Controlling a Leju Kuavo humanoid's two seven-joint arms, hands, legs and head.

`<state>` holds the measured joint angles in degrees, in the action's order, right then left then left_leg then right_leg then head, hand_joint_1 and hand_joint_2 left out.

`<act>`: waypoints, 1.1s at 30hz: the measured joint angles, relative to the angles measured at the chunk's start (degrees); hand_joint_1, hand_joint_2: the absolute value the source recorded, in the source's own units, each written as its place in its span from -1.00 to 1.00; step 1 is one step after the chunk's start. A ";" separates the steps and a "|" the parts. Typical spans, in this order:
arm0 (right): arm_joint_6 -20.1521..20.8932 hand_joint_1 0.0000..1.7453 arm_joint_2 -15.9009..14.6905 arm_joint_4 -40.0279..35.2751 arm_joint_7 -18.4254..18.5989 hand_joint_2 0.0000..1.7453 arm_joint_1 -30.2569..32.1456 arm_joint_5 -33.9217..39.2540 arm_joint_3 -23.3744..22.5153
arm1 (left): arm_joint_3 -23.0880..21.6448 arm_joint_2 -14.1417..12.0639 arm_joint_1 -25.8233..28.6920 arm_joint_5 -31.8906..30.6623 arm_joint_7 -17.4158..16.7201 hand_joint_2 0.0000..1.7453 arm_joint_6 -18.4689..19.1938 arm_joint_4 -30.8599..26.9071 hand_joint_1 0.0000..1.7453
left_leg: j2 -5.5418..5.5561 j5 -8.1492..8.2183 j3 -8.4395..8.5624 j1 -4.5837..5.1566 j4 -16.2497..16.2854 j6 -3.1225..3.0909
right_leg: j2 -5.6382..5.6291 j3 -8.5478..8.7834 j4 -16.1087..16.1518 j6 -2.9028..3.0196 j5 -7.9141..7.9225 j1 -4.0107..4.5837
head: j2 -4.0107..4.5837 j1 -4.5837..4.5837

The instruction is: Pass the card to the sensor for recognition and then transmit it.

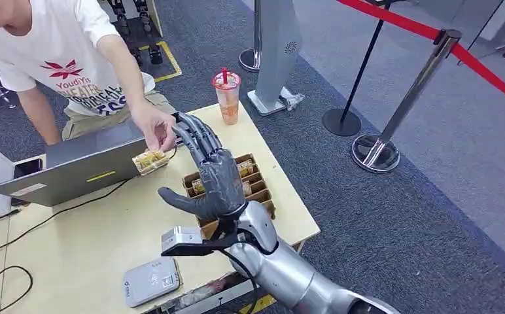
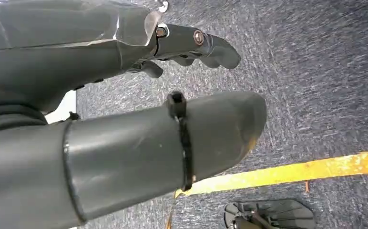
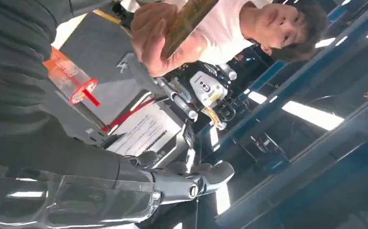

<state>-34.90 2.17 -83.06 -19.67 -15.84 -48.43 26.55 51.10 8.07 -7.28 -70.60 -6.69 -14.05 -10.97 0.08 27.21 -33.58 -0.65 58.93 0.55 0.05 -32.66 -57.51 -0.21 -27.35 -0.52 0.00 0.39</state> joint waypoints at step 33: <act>-3.94 1.00 0.48 14.87 2.19 1.00 -8.83 -4.83 3.56 | -0.20 0.00 0.87 2.86 0.28 -1.00 -2.19 0.00 -1.00 | 0.02 0.00 -0.03 0.00 0.00 0.00 | 0.02 0.00 0.00 0.00 0.00 0.00 | 0.00 0.00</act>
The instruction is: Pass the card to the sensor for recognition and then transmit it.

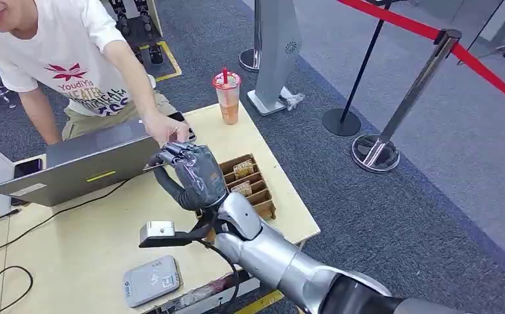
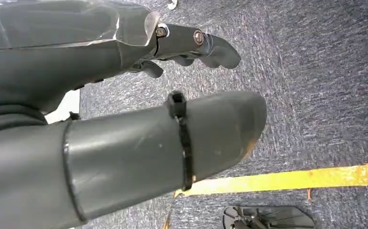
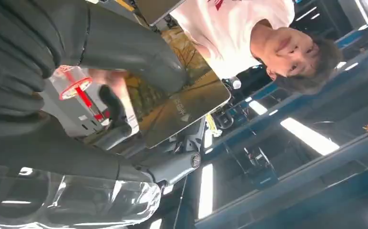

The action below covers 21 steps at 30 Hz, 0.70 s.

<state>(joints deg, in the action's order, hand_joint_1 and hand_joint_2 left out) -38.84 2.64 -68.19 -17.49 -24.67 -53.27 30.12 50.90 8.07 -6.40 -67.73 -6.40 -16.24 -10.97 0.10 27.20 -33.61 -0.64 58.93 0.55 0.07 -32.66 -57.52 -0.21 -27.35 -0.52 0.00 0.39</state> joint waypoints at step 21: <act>26.62 1.00 0.00 -3.82 -5.01 1.00 1.78 39.30 0.20 | 0.00 0.26 0.06 0.35 0.17 -1.00 -0.04 0.00 -1.00 | 0.00 0.00 0.01 0.00 0.00 0.00 | -0.01 -0.01 0.00 0.00 0.00 0.00 | 0.00 0.02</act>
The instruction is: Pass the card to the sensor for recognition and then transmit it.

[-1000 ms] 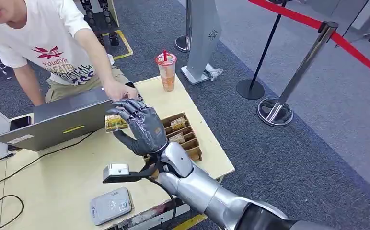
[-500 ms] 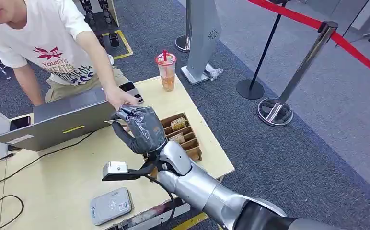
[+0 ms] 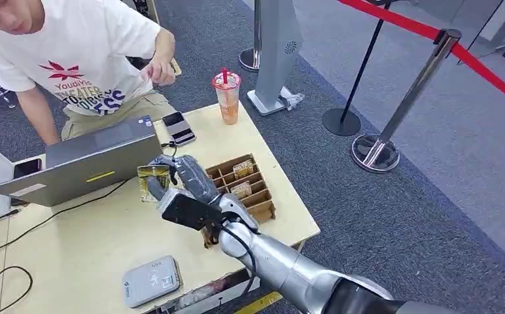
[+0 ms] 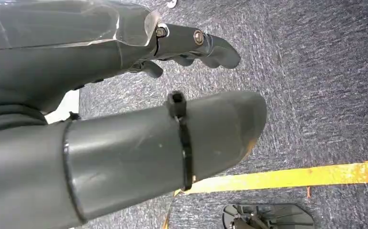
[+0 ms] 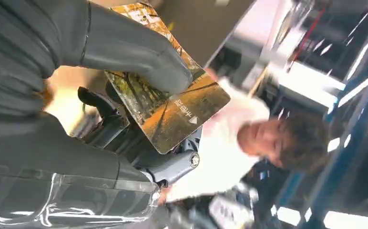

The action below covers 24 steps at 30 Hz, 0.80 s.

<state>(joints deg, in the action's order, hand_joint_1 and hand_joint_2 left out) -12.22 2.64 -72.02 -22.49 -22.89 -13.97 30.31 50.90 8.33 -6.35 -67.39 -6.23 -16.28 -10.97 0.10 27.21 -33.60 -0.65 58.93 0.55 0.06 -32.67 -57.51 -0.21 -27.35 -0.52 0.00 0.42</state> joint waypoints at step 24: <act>23.32 1.00 0.35 9.65 5.34 1.00 1.41 21.92 9.66 | 0.31 -0.09 0.47 0.63 0.92 -1.00 0.70 0.00 -1.00 | 0.00 0.00 -0.01 0.00 0.00 0.00 | 0.00 0.00 0.00 0.00 0.00 0.00 | 0.00 0.00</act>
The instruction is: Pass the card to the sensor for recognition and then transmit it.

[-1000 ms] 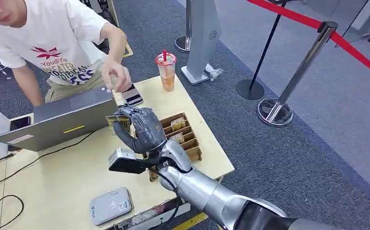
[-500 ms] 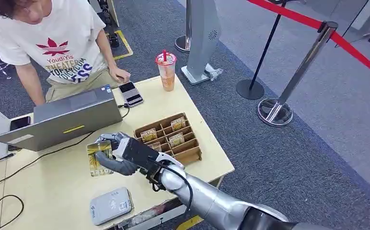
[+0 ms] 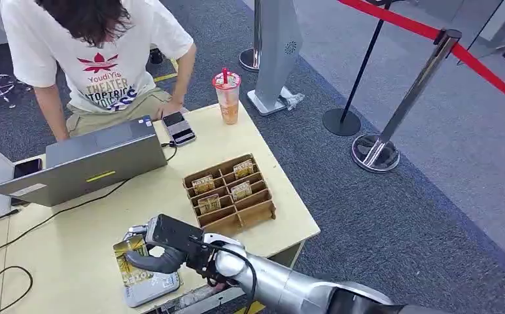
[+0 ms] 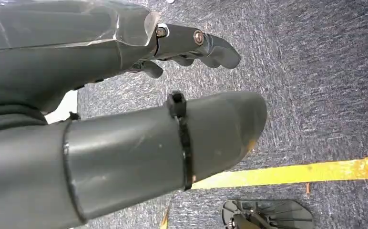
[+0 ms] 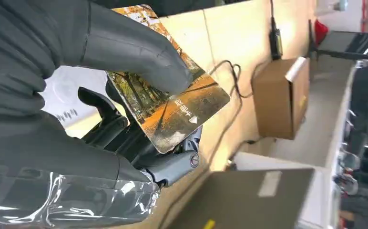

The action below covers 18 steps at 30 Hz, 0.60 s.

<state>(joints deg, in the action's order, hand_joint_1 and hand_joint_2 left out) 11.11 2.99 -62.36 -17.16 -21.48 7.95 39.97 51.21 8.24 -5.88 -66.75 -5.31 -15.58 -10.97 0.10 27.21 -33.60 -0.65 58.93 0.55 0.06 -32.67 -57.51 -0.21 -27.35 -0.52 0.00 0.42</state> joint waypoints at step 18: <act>-3.00 1.00 3.39 15.29 -0.50 1.00 -3.94 2.56 3.00 | 0.00 0.00 0.04 0.53 -0.20 -1.00 -0.15 0.00 -1.00 | 0.00 0.00 0.00 0.00 0.00 0.00 | 0.00 0.00 0.00 0.00 0.00 0.00 | 0.00 0.00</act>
<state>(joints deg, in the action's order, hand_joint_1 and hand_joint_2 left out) 8.11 6.38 -47.08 -17.66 -25.42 10.51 42.97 51.21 8.24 -5.84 -66.23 -5.51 -15.74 -10.97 0.09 27.21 -33.61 -0.65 58.93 0.55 0.06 -32.66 -57.51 -0.21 -27.35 -0.52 0.00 0.42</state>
